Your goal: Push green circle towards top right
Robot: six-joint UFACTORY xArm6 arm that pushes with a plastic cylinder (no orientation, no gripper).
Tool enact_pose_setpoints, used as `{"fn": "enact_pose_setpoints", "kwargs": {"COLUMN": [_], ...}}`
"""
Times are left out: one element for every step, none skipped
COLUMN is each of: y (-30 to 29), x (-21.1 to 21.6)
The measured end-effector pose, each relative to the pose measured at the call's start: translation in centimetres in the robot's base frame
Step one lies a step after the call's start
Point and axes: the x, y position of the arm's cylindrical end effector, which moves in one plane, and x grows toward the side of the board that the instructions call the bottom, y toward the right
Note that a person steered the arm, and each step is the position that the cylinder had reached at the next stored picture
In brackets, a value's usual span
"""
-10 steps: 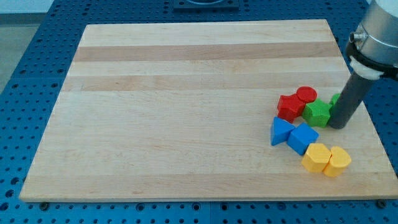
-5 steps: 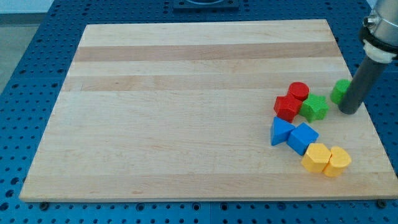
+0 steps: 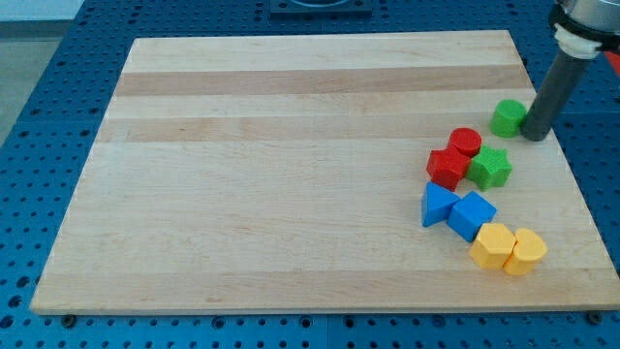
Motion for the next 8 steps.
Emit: {"fn": "enact_pose_setpoints", "kwargs": {"y": [-1.9,-3.7,-4.9,-5.3,-5.1,-4.4,-3.4,-3.3], "x": [0.3,0.3,0.3,-0.2,-0.8,-1.2,-1.4,-1.8]}}
